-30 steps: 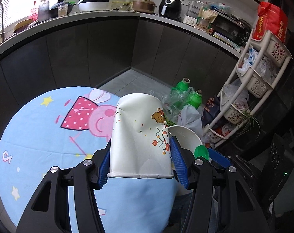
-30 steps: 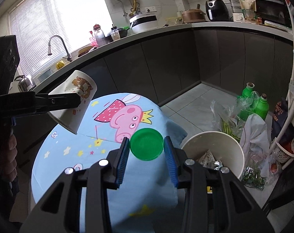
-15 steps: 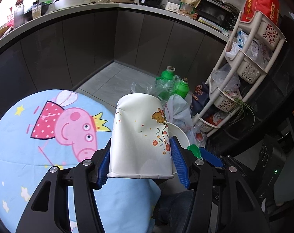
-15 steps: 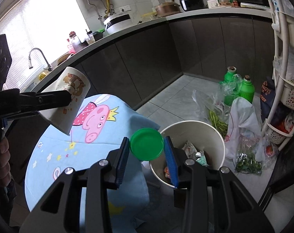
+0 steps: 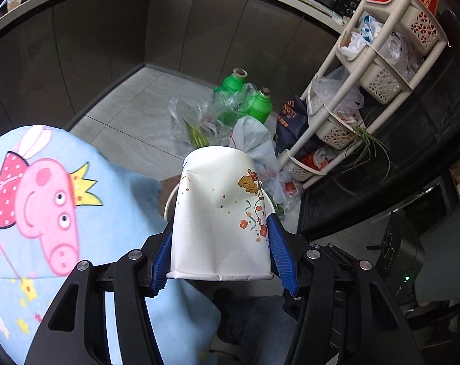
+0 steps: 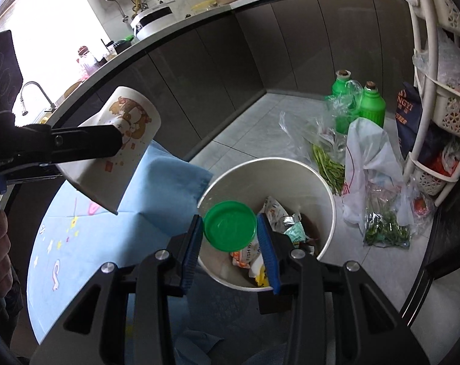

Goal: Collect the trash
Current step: 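Open both tools to drop the cup and lid into the bin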

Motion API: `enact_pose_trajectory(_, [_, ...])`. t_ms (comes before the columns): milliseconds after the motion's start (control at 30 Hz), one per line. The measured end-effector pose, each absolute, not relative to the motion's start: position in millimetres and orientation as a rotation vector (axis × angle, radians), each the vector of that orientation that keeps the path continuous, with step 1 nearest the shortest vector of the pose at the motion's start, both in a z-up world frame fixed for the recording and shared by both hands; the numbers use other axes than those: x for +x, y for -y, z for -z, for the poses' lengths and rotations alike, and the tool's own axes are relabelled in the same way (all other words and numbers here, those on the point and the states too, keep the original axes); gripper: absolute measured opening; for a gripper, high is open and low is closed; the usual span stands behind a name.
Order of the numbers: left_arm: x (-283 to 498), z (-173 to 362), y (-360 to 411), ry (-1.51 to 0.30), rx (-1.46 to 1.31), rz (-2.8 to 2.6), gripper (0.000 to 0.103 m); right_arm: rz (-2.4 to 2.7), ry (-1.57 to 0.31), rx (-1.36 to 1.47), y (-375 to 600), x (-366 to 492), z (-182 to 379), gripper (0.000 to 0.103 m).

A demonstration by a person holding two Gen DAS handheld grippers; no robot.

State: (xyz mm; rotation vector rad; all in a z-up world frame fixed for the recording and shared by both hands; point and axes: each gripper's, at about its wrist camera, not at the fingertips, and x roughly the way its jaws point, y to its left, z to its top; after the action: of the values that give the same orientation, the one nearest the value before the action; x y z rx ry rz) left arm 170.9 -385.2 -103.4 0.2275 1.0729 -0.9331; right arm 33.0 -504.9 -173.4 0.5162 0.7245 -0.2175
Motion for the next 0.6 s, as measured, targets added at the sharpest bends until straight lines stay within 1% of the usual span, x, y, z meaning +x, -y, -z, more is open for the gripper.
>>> enact_pose_trajectory(133, [175, 123, 405, -1.106, 0.255, 0.956, 0.056, 0.237, -0.753, 0.522, 516, 39, 191, 0.039])
enact_pose_trajectory(233, [175, 133, 415, -1.111, 0.274, 0.967, 0.061, 0.243, -0.768, 0.522, 521, 43, 203, 0.039])
enact_pose_trajectory(300, [177, 137, 419, -1.106, 0.281, 0.973, 0.068, 0.246, -0.78, 0.504, 522, 48, 210, 0.039])
enact_pose_trajectory(333, [178, 137, 420, -1.097, 0.281, 0.976, 0.069, 0.244, -0.783, 0.495, 523, 48, 213, 0.041])
enact_pose_trajectory(367, [179, 137, 420, -1.085, 0.276, 0.975, 0.074, 0.239, -0.782, 0.483, 522, 49, 215, 0.052])
enact_pose_trajectory(400, [180, 135, 417, -1.071, 0.265, 0.969, 0.085, 0.237, -0.776, 0.468, 522, 48, 215, 0.068])
enact_pose_trajectory(467, [183, 130, 411, -1.035, 0.224, 0.944, 0.094, 0.223, -0.756, 0.436, 520, 46, 215, 0.083])
enact_pose_trajectory(500, [185, 127, 406, -1.017, 0.201, 0.929, 0.094, 0.214, -0.753, 0.427, 519, 45, 215, 0.092])
enact_pose_trajectory(533, [185, 126, 406, -1.007, 0.188, 0.917, 0.094, 0.212, -0.751, 0.417, 518, 45, 215, 0.097])
enact_pose_trajectory(600, [187, 123, 401, -0.986, 0.178, 0.872, 0.094, 0.211, -0.75, 0.406, 518, 44, 213, 0.099])
